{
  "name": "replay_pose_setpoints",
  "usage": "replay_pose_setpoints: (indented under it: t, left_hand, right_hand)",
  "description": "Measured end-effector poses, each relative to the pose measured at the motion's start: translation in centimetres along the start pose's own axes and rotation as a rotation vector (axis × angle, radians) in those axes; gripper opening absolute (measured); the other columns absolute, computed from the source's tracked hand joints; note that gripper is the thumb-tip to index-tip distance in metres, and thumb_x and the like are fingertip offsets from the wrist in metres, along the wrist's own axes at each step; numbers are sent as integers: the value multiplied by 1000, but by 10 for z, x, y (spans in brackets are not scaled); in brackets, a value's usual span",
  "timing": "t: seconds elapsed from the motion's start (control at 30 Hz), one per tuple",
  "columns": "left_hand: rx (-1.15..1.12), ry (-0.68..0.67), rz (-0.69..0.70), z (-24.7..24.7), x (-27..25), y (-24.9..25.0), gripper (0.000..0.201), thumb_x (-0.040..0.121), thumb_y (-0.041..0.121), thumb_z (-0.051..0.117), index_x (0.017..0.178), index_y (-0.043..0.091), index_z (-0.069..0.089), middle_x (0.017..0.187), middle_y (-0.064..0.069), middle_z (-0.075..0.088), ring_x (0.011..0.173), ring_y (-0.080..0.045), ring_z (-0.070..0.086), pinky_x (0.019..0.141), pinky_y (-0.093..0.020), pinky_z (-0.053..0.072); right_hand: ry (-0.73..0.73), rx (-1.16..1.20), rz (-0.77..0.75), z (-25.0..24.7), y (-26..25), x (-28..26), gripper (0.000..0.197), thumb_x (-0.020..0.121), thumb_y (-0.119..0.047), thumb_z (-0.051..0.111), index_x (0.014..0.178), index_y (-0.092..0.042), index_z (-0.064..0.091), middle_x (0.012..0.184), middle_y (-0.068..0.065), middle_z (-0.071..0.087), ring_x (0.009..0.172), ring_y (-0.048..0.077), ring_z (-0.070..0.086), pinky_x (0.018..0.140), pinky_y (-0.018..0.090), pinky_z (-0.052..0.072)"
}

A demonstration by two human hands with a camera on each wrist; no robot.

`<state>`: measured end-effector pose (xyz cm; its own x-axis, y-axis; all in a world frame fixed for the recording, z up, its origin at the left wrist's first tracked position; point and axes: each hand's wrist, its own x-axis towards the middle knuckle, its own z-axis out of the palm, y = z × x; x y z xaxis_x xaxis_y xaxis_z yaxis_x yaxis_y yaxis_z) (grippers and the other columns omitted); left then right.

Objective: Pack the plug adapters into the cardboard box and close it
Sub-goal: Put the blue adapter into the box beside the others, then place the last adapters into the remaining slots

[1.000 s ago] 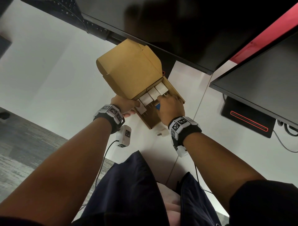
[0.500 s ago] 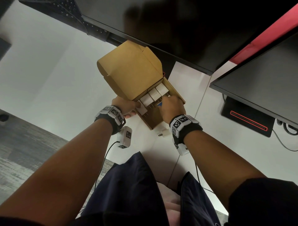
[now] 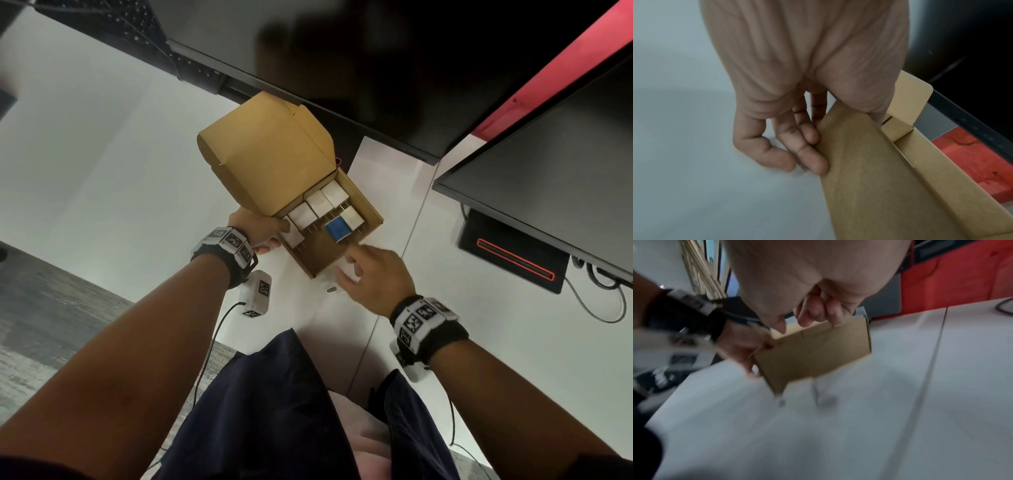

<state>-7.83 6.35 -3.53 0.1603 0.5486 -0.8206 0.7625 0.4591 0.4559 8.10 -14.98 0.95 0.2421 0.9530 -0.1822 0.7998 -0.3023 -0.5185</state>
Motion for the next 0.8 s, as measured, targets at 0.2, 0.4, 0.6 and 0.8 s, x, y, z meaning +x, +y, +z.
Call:
replay_pose_setpoints:
  t: [0.2, 0.4, 0.6, 0.8]
  left_hand:
    - [-3, 16, 5, 2, -4, 1, 29, 79, 25, 84, 102, 12, 71, 77, -5, 76, 64, -11, 77, 45, -21, 53]
    - [4, -4, 15, 1, -4, -1, 31, 81, 26, 81, 107, 12, 74, 84, -4, 79, 70, -13, 77, 51, -24, 55]
    - [-20, -16, 3, -1, -4, 0, 26, 82, 21, 79, 102, 7, 70, 84, -3, 76, 62, -13, 70, 48, -21, 53]
    - [-10, -1, 2, -2, -5, 0, 24, 82, 21, 78, 102, 9, 71, 78, -5, 77, 49, -10, 70, 46, -20, 56]
  right_hand:
    - [-228, -197, 37, 34, 4, -15, 37, 93, -49, 59, 108, -15, 65, 102, 6, 60, 74, 31, 64, 66, 39, 55]
    - [-313, -159, -4, 29, 4, -8, 26, 93, -29, 61, 115, -15, 60, 109, 8, 54, 86, 29, 62, 68, 34, 50]
    - [-152, 124, -72, 1, -4, 0, 24, 83, -32, 68, 100, -19, 60, 104, -2, 54, 79, 20, 59, 69, 38, 56]
    - [18, 254, -38, -20, -20, 43, 17, 83, -24, 70, 98, -20, 63, 103, -3, 52, 84, 18, 60, 70, 43, 59]
